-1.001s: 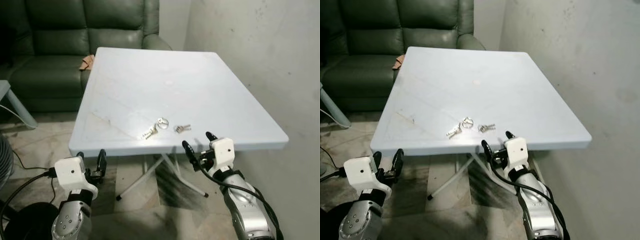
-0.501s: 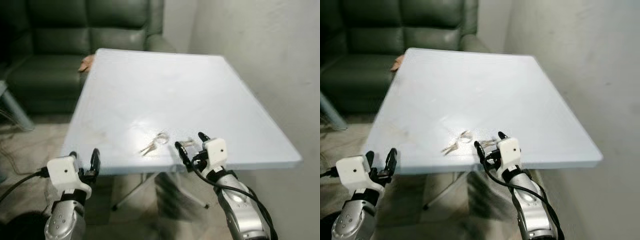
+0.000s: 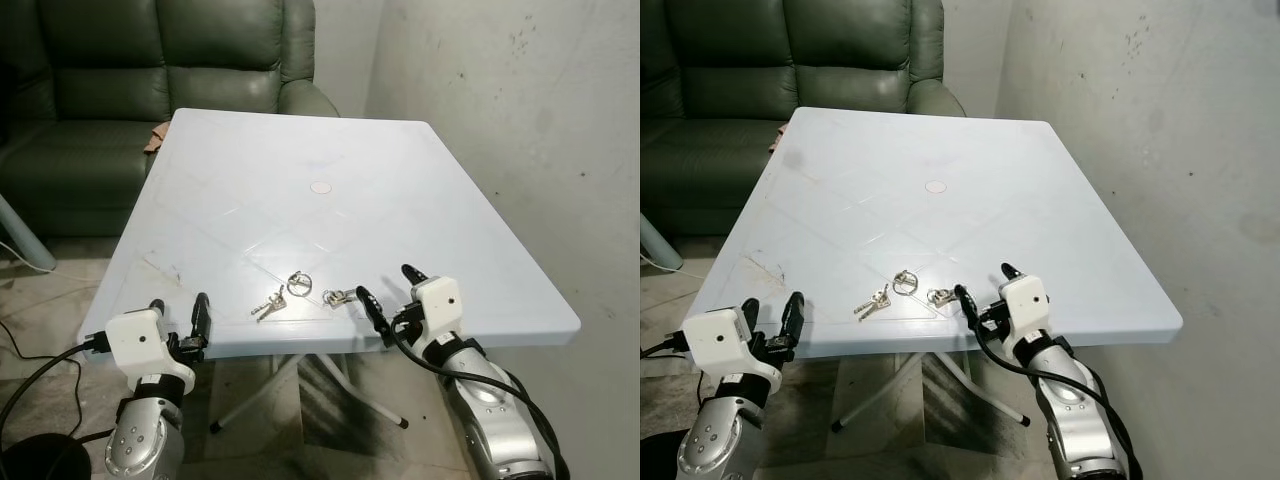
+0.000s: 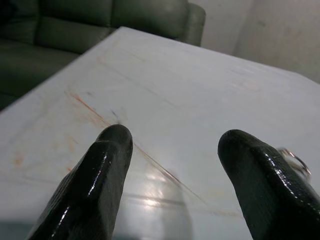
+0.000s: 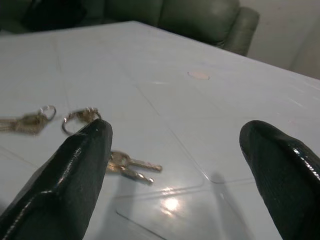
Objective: Hang keys on a hook
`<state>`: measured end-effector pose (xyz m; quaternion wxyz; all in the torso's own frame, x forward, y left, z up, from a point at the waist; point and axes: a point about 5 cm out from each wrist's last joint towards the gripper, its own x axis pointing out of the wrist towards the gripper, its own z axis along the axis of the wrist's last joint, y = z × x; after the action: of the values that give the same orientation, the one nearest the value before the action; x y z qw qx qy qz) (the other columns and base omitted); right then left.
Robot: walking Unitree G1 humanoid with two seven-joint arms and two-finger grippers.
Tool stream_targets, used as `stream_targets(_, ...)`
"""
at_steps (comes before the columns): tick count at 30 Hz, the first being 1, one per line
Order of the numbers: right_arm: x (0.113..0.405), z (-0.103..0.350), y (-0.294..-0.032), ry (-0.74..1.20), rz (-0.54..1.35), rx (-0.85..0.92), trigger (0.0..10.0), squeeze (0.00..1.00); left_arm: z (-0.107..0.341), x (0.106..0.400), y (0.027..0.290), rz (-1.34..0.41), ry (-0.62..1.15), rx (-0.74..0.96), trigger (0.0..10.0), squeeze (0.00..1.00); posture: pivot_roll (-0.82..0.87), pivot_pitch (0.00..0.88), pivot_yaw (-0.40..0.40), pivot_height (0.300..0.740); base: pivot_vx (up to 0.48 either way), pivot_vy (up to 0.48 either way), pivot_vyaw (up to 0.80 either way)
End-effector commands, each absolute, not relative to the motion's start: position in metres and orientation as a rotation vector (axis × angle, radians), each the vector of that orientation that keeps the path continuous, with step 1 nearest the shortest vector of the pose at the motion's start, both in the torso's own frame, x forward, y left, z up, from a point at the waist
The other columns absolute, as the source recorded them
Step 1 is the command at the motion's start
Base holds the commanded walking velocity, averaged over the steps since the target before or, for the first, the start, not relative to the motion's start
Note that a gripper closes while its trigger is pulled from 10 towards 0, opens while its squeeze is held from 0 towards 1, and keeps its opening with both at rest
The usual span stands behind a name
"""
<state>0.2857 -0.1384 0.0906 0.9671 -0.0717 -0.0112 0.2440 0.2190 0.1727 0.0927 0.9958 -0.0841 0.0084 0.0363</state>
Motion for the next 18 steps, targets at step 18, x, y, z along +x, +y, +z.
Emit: stream_targets(18, 0.327, 0.118, -0.133, -0.010, 0.786, -0.306, 10.0, 0.00, 0.095, 0.213, 0.142, -0.106, 0.012, -0.065, 10.0, 0.00, 0.00, 0.081, -0.086, 0.728, 0.000, 0.000, 0.00)
